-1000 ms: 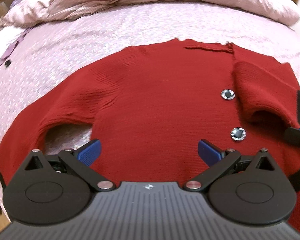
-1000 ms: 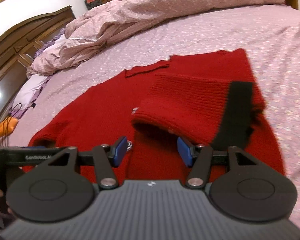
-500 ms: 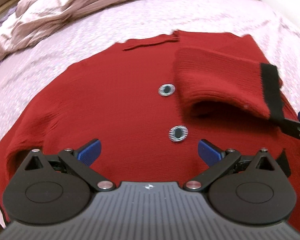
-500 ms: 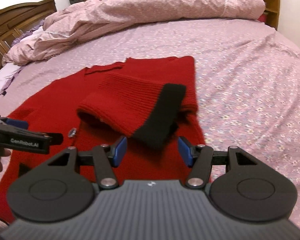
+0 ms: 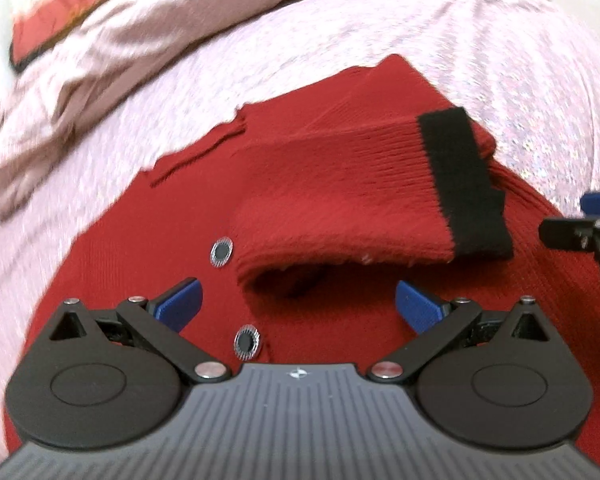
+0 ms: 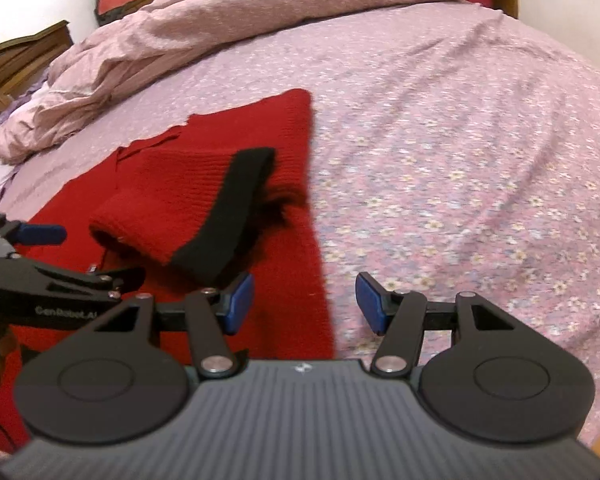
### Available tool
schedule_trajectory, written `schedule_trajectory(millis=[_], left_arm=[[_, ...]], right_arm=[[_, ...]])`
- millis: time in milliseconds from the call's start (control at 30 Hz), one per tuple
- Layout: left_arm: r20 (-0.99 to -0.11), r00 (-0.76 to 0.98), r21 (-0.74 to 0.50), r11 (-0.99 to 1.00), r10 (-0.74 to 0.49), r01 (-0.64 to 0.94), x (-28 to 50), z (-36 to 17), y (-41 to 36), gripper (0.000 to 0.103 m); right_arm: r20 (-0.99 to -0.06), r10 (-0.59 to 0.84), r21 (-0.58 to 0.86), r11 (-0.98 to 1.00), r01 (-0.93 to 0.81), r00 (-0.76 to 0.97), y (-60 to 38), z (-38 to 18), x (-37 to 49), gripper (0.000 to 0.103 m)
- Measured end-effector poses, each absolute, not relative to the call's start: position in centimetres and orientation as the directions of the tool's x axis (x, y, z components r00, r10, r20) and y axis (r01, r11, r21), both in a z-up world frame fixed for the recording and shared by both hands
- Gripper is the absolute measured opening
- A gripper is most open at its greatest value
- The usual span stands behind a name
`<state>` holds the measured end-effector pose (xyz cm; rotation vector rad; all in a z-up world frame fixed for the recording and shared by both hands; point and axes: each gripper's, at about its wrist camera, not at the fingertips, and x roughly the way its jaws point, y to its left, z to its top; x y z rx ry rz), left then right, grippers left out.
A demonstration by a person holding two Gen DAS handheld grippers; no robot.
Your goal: Fold small clothes
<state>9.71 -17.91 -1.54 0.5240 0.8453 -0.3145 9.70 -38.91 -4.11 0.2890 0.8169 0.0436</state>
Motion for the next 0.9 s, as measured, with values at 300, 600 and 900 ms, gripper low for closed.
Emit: schedule_trajectory(millis=[300,600,900], left_arm=[[-0.776,0.627,0.341,0.790,-0.069,0.509,11.1,-3.1,-20.4,0.103],[-0.742,0.646,0.298,0.776,-0.178,0.556,11.5,-2.9,-20.8,0.103],[-0.699,0.639,0.195,0.775,-0.320,0.601,11.0,-1.6,-20.6,0.052]], right_arm=[[-0.714,0.169,0.321,0.941,0.104,0.679,-41.1,-5.0,9.9,0.058],[-0.725,0.180,0.327,0.940,0.101,0.665,-40.9,-6.2,10.2,0.059],[-0.711,0.199,0.330,0.941,0.070,0.675,-40.5,-6.5,10.3,0.072]])
